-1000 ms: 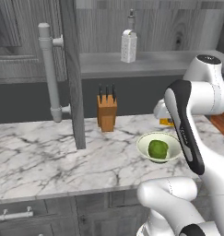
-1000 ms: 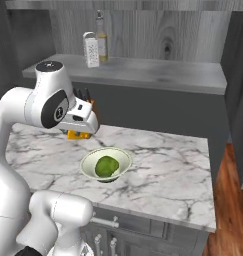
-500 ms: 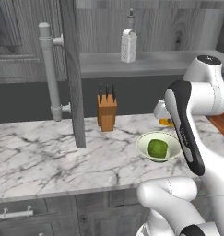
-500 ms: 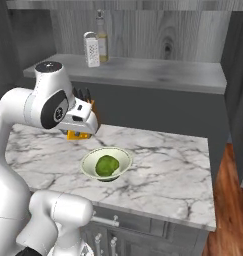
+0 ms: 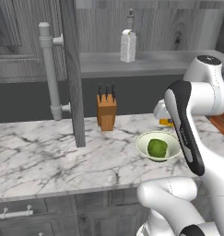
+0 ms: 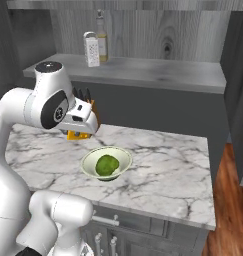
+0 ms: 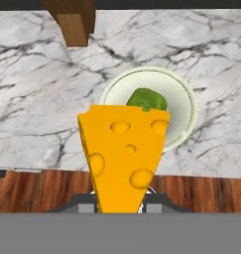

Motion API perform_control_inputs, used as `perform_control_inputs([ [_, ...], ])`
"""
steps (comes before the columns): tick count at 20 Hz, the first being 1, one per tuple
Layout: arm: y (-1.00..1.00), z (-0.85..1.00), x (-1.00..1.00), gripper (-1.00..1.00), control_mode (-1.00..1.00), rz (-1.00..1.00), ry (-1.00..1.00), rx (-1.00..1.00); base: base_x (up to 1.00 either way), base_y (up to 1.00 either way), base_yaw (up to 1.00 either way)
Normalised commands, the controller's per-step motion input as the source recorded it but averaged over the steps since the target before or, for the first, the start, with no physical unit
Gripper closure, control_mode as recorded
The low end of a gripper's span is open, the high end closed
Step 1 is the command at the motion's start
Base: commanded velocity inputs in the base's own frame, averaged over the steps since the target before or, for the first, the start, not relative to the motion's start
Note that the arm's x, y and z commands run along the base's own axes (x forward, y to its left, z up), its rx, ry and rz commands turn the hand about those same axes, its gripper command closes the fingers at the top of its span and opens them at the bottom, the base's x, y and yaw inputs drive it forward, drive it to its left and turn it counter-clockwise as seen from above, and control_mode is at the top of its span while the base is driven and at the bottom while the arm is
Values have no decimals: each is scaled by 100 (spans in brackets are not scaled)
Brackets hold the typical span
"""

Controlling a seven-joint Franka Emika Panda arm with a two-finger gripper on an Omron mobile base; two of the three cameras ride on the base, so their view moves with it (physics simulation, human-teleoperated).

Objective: Pick the cheese from the fridge and the cheese grater from the cabinet and place them next to the salad bowl.

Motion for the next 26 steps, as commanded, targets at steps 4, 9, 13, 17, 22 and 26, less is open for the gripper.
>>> perform_control_inputs([
  [4, 0, 0, 0, 100, -100, 0, 0, 0, 0, 0, 0],
  [9, 0, 0, 0, 100, -100, 0, 0, 0, 0, 0, 0],
  [13, 0, -1, -2, 100, -100, 0, 0, -2, 0, 0, 0],
  [17, 37, -19, 6, 100, -100, 0, 0, -11, 0, 0, 0],
  [22, 47, -22, 21, 100, -100, 4, -1, -3, 0, 0, 0],
  [26, 23, -23, 32, 100, -100, 18, 0, 1, 0, 0, 0],
])
